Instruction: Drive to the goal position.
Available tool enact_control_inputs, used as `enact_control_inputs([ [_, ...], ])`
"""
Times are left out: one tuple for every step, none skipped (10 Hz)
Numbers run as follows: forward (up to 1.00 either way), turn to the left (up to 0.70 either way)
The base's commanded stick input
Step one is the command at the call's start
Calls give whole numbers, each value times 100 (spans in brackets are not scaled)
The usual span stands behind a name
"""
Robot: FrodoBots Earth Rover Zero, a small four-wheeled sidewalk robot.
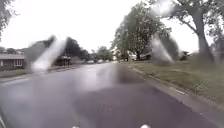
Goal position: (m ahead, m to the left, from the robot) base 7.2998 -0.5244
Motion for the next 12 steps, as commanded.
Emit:
enact_control_inputs([
  [70,0],
  [70,0],
  [70,0],
  [70,0],
  [70,0],
  [70,0],
  [70,0],
  [70,0],
  [70,0],
  [70,0],
  [70,0],
  [70,0],
])
